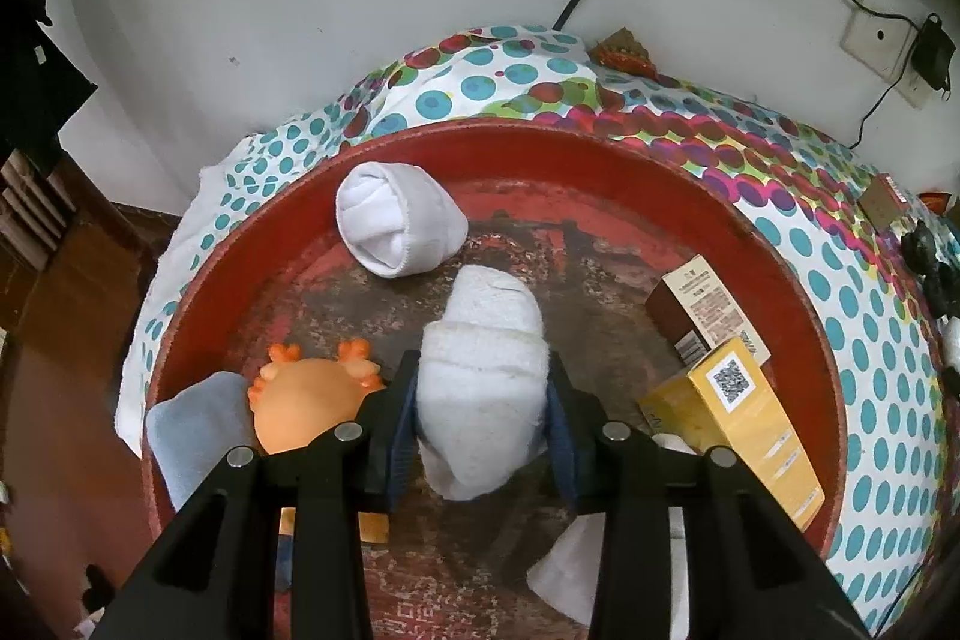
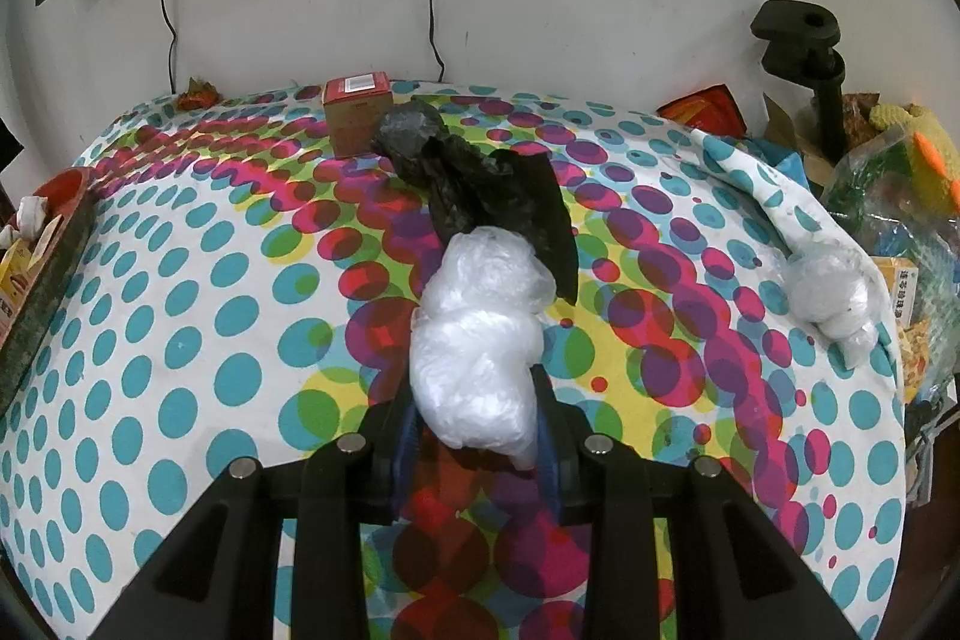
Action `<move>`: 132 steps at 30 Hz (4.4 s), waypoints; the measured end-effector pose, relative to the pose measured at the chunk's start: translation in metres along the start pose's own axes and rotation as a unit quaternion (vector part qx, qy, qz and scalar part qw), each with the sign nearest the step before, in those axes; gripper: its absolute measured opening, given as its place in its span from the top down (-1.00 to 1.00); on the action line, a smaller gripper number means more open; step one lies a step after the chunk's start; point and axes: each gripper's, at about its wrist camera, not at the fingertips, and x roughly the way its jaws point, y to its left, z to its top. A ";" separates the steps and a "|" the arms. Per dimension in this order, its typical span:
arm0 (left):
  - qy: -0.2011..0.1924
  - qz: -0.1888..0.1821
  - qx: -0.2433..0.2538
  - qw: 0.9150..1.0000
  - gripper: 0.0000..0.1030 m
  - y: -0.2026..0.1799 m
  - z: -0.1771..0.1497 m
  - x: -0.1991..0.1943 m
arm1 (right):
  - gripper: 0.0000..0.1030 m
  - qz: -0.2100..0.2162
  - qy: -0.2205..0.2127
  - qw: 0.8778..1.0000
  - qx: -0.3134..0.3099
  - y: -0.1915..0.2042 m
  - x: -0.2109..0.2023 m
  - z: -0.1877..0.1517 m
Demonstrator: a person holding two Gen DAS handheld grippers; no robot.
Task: Organize objects
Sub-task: 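Carry the white sock onto the red tray and open the left gripper, then lift the left gripper away from the tray, then carry the clear plastic bag onto the red tray and open the right gripper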
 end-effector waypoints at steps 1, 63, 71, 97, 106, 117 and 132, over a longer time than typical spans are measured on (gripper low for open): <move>0.001 0.001 0.000 1.000 0.27 0.000 0.000 0.000 | 0.36 -0.001 0.000 1.000 0.000 0.000 0.000 0.000; -0.097 0.056 0.000 0.994 -0.96 0.032 -0.082 -0.119 | 0.36 0.041 -0.031 0.996 -0.070 0.132 -0.060 0.019; -0.087 0.054 -0.019 0.995 -0.97 0.046 -0.081 -0.120 | 0.36 0.072 -0.041 0.991 -0.108 0.179 -0.074 0.033; -0.076 0.059 -0.057 0.994 -0.96 0.082 -0.082 -0.126 | 0.36 0.167 -0.047 0.961 -0.215 0.345 -0.080 0.057; -0.070 0.059 -0.076 0.993 -0.96 0.099 -0.084 -0.124 | 0.36 0.185 -0.031 0.955 -0.230 0.379 -0.064 0.054; -0.056 0.056 -0.077 0.994 -0.96 0.100 -0.085 -0.116 | 0.36 0.177 -0.015 0.955 -0.237 0.397 -0.040 0.058; -0.043 0.050 -0.071 0.995 -0.96 0.093 -0.086 -0.107 | 0.14 0.167 -0.010 0.954 -0.247 0.399 -0.038 0.058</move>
